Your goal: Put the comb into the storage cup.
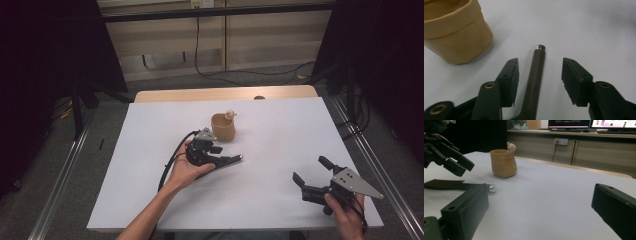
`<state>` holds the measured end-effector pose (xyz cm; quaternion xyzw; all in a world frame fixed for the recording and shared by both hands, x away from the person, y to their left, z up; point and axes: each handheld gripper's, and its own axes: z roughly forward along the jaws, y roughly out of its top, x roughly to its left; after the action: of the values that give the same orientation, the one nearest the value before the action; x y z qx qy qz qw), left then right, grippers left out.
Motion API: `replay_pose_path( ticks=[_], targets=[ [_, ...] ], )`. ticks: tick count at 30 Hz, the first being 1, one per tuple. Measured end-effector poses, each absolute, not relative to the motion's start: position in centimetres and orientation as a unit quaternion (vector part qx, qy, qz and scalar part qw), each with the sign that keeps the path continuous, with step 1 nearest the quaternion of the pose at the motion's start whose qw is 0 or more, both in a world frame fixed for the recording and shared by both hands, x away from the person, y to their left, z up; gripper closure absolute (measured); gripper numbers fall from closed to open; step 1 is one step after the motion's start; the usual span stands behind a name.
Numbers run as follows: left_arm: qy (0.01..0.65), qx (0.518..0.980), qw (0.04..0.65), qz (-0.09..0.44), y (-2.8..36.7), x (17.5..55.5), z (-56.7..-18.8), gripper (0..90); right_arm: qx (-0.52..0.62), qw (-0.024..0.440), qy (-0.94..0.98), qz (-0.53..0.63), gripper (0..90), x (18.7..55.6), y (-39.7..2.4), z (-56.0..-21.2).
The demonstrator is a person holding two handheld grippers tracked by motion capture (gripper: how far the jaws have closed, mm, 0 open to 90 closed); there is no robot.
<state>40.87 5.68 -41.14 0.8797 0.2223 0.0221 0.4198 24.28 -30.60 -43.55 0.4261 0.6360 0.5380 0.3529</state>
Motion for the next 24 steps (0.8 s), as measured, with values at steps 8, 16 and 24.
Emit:
replay_pose_path(
  ticks=[8, 16, 24],
  targets=[
    [0.233, 0.884, 0.405, 0.017, 6.4, 40.8, -41.7, 13.7, 0.424, 0.352, 0.636, 0.54, 0.5, 24.2, -30.6, -43.5],
    [0.22, 0.886, 0.408, 0.003, 7.1, 40.9, -41.3, 4.8, 0.424, 0.352, 0.636, 0.54, 0.5, 24.2, -30.6, -43.5],
    [0.225, 0.9, 0.372, -0.008, 7.0, 41.1, -41.3, 6.6, 0.423, 0.352, 0.636, 0.541, 0.5, 24.2, -30.6, -43.5]
  ],
)
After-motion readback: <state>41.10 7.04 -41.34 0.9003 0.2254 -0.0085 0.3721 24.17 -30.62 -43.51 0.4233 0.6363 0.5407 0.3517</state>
